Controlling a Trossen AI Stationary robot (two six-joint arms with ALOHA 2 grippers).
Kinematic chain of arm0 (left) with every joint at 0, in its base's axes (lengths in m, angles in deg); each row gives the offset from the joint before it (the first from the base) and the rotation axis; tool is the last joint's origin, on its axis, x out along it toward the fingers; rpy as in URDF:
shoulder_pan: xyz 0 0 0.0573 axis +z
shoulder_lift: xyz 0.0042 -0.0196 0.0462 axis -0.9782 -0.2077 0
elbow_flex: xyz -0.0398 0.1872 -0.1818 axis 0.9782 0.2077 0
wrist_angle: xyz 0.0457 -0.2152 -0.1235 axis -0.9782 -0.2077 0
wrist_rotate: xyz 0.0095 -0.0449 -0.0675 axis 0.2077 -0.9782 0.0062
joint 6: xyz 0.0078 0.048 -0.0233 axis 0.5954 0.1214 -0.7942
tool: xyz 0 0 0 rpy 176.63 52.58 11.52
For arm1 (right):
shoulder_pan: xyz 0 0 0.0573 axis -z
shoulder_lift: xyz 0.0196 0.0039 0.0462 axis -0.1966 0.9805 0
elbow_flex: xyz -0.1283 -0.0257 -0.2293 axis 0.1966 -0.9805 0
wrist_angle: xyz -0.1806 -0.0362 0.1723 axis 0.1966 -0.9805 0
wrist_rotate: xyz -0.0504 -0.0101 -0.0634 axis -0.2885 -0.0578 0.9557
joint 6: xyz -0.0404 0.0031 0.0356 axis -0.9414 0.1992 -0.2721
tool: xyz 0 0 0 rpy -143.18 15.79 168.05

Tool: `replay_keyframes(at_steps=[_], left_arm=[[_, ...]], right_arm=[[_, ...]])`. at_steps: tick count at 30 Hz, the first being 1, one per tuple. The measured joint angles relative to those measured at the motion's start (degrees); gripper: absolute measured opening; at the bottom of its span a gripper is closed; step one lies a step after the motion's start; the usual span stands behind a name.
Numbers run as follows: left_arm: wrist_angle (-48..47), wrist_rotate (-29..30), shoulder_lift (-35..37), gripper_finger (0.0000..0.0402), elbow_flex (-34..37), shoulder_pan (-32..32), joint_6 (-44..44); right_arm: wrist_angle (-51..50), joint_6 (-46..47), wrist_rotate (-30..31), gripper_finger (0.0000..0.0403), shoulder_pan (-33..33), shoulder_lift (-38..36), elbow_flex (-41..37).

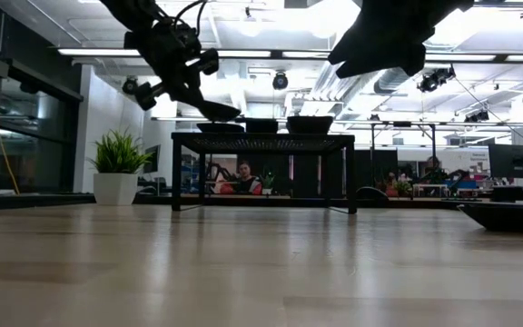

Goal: Pick & Place Mini shaped plates
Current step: Stack the leaf-shaped plate on top of the leaf-shaped plate on the shelf

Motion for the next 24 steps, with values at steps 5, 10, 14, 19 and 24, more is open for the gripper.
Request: replay_keyframes(at_steps=[5, 10, 14, 19, 24], left_arm=[[0.7, -0.2, 0.0, 0.0, 0.0, 0.0, 0.1], [0.8, -0.2, -1.1, 0.0, 0.0, -1.1, -0.1], [0.7, 0.1, -2.7, 0.0, 0.0, -1.9, -0.2], [2.4, 5.6, -3.4, 0.0, 0.0, -2.3, -0.4], [2.4, 4.9, -3.5, 0.0006, 0.0, -2.3, -0.5]], right_arm=[[0.4, 0.0, 0.0, 0.0165, 0.0, 0.0, 0.0], [0.4, 0.0, 0.0, 0.0165, 0.0, 0.0, 0.0], [0.4, 0.1, -0.1, 0.0165, 0.0, 0.0, 0.0], [0.4, 0.2, -0.7, 0.0165, 0.0, 0.0, 0.0], [0.3, 0.0, -0.8, 0.0165, 0.0, 0.0, 0.0]])
